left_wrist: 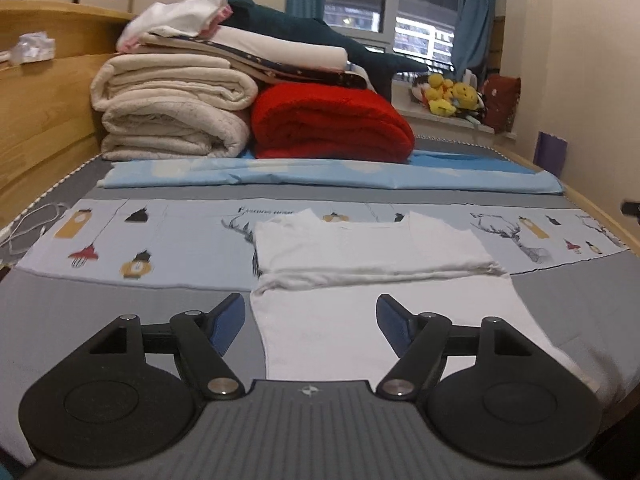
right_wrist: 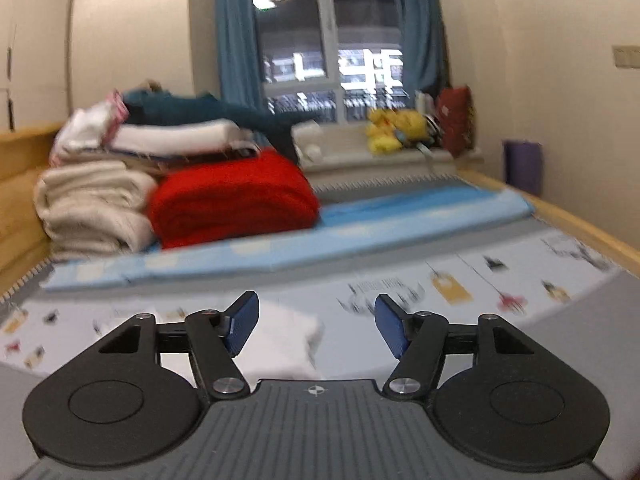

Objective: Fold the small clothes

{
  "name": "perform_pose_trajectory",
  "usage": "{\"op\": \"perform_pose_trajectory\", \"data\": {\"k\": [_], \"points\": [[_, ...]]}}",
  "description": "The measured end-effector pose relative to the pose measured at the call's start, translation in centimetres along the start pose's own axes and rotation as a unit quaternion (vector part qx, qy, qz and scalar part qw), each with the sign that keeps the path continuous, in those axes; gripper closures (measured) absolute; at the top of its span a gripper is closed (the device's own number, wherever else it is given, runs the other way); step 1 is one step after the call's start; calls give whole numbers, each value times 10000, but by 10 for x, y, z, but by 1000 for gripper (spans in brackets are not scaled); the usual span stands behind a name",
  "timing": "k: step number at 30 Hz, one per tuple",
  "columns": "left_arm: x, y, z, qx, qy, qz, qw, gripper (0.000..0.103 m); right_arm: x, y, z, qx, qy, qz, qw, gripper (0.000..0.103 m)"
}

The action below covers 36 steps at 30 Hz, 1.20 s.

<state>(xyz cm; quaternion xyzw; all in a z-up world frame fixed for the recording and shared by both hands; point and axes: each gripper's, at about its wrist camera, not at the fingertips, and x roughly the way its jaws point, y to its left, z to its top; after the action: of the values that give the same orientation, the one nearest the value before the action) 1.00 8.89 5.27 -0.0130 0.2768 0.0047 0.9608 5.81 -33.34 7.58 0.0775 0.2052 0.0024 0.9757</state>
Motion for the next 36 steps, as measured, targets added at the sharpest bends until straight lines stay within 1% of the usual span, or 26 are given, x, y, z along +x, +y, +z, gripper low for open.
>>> {"op": "perform_pose_trajectory", "data": {"k": [2,3,4,5,8,10,12,14,15,16,17,18,20,23,24,25,27,28,31,33,35,36], "points": [[9,-3,-16,-136,437,72,9989,26,-7,-7,-20,59,180,-199,9996,37],[11,-3,-20,-235,569,20,9981,26,-8,-7,-29,96,255,-245,9993,37],[12,-4,-22,-276,581,-66,9979,26,-9,-8,-37,104,358,-294,9989,37],[13,-7,-23,-185,548,-98,9983,26,-8,-7,-43,75,492,-353,9981,37],[12,-8,-26,70,406,44,9991,24,-9,-6,-61,22,621,-382,9973,34],[15,-6,-28,46,472,59,9989,24,-4,-2,-69,-72,896,-506,9947,34],[16,-1,-27,-13,499,21,9988,24,-6,1,-75,-42,871,-503,9949,34],[17,5,-25,-81,574,-21,9983,36,-5,2,-85,-118,925,-557,9941,34],[20,9,-24,-126,658,-24,9978,55,0,3,-91,-125,1125,-672,9913,35],[23,15,-24,-212,798,-36,9966,70,5,2,-94,-38,1263,-734,9893,35],[27,21,-25,-352,947,-34,9949,77,8,0,-96,162,1318,-692,9887,35],[31,27,-27,-504,1085,-16,9928,86,13,-1,-98,304,1379,-631,9880,35],[40,41,-32,-849,1372,32,9869,87,22,-2,-107,369,1645,-608,9838,37],[56,62,-41,-1482,1966,44,9692,87,36,-1,-118,462,2110,-557,9748,46],[61,67,-45,-1647,2165,41,9623,87,40,-1,-122,470,2259,-536,9715,51],[66,71,-50,-1754,2373,82,9554,87,46,-2,-127,457,2454,-536,9669,53],[74,73,-57,-1804,2626,156,9478,85,56,-3,-136,472,2784,-572,9576,54],[77,72,-60,-1766,2732,168,9455,82,61,-4,-140,485,2954,-600,9523,54],[84,67,-68,-1496,2955,281,9431,82,75,-10,-158,464,3464,-732,9341,54],[89,67,-74,-1422,3122,384,9385,82,81,-13,-167,464,3704,-803,9242,54],[92,68,-79,-1415,3222,443,9350,82,81,-14,-170,468,3741,-781,9229,54],[91,67,-79,-1396,3224,446,9352,82,81,-13,-169,439,3729,-758,9237,54]]}}
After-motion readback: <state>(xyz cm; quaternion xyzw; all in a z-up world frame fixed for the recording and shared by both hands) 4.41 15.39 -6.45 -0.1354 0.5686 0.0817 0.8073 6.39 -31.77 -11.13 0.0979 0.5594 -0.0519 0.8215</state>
